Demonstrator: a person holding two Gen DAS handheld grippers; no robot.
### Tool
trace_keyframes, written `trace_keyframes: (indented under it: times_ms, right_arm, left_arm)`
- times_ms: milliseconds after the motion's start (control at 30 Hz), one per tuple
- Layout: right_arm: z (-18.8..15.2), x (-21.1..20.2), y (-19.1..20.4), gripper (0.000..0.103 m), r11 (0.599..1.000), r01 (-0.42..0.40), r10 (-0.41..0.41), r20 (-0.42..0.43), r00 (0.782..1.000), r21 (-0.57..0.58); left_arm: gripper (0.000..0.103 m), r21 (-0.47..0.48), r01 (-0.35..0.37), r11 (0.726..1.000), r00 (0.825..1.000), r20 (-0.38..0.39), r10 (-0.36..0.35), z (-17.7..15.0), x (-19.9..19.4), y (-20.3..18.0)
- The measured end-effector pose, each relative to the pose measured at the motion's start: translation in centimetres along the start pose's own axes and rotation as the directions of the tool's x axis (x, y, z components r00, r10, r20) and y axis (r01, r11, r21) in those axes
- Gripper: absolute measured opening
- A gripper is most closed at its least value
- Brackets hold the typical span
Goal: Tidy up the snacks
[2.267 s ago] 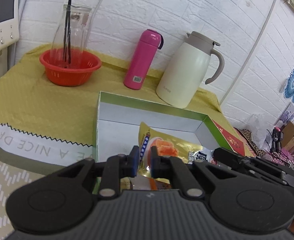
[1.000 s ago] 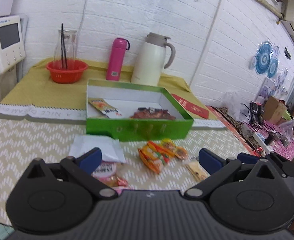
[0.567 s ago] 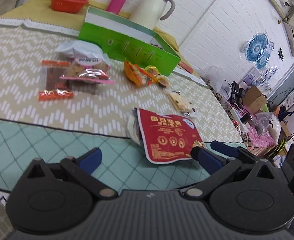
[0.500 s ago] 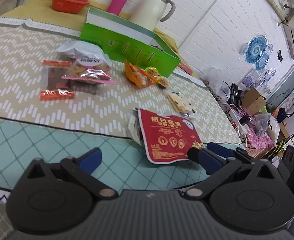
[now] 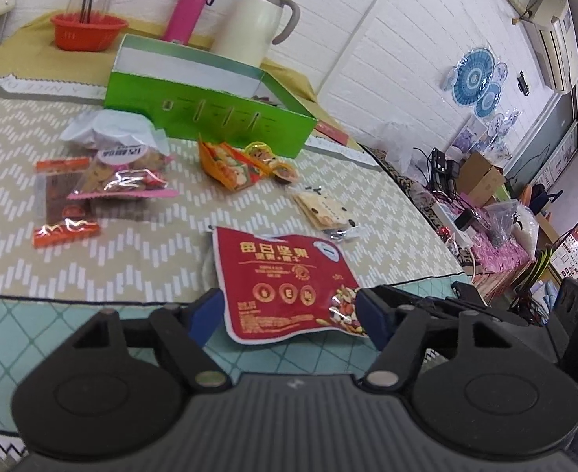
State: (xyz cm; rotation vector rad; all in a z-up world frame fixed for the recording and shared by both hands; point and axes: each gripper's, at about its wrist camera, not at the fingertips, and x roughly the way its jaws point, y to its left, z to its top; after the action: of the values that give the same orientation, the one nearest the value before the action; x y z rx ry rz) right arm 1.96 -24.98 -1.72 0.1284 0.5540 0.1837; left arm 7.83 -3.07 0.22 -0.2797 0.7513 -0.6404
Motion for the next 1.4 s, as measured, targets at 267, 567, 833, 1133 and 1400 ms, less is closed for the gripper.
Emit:
trace_keyframes:
  times_ms: [267, 567, 833, 1133, 1400]
  right_arm:
    - [0.2, 0.8, 0.0, 0.075, 0.997, -0.047, 0.046, 0.023, 0.999, 0.056]
    - [0.1, 2.6, 0.2, 0.080, 0.990, -0.094, 0.097, -0.017, 0.995, 0.105]
    - [2.3, 0.8, 0.9, 0.036, 0.996, -0.081, 0.079, 0.052, 0.996, 0.040]
    - [6.0, 0.5, 1.7, 0.016, 0.998, -0.058, 0.057, 0.153, 0.987, -0.002]
    - [9.4, 2.1, 1.8, 0.009, 0.999, -0.049, 0.050, 0.219, 0.974, -0.008]
  left_arm:
    - [0.075, -0.005, -0.027, 1.000, 0.999, -0.033, 0.027, 1.5, 2.6, 0.8]
    - [0.068, 0.020, -0.016, 1.000, 0.997, -0.071, 0.018, 1.6, 4.4, 1.1]
    - [0.041, 0.027, -0.023, 0.999, 1.000, 0.005, 0.023, 2.9, 2.3, 0.3]
    - [0.021, 0.073, -0.045, 0.996, 0.992, 0.119, 0.036, 6.4, -0.4, -1.0]
    - [0.015, 0.069, -0.057, 0.996, 0.985, 0.165, 0.045, 9.5, -0.4, -0.6]
